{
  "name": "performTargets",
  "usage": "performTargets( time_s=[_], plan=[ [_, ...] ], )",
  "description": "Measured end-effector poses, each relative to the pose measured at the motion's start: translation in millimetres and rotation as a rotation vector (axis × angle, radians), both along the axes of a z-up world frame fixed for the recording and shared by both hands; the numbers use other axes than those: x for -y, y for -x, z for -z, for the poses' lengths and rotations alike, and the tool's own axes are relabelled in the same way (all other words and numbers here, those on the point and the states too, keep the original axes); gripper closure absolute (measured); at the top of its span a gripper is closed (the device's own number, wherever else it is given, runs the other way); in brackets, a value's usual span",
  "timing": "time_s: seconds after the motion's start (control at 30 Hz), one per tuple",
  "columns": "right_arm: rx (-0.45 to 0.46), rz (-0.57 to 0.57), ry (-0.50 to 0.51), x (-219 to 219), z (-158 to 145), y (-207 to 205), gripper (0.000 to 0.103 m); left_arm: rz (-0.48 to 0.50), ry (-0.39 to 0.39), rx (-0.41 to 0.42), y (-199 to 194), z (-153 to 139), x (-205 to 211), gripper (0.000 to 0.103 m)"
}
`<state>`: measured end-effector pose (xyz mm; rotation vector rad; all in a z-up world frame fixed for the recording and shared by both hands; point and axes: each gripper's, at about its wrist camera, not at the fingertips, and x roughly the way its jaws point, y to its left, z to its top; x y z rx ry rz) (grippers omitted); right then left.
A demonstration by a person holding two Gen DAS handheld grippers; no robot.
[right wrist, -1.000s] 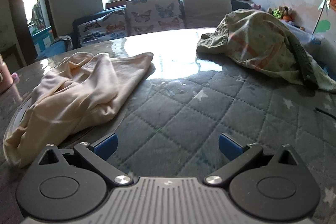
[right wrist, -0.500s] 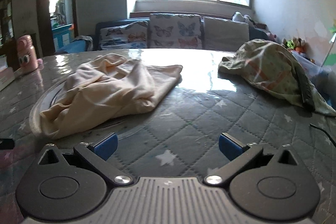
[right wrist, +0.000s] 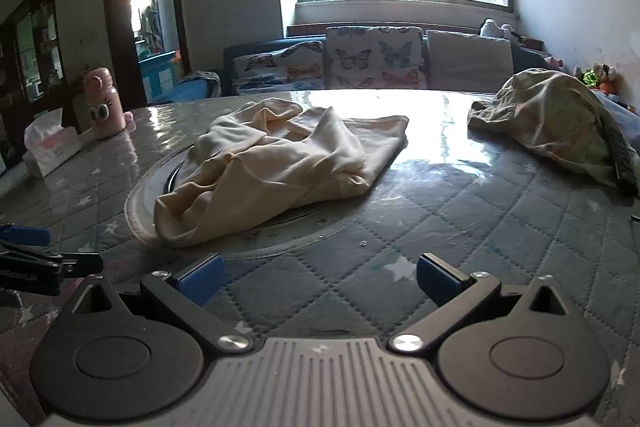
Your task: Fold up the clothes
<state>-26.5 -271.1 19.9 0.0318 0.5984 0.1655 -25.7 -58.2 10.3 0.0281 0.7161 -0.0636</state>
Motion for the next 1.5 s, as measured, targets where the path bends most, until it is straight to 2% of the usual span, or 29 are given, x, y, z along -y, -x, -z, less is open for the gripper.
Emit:
performTargets(
  time_s=[0.4,0.9,1.5],
  plan=[
    [-0.039,-0.062,0.000,-16,2,5,0.000,0.002,-0.021,-0.009,1,1,6,0.000],
    [-0.064,-0.081,-0.032,-17,6,5,0.000,0.006,-0.032,-0.020,-2,2,14,0.000],
    [-0.075,-0.090,-0.021,-24,8,2,0.000,0.008,-0.033,-0.034,-6,4,15,0.000]
  ],
)
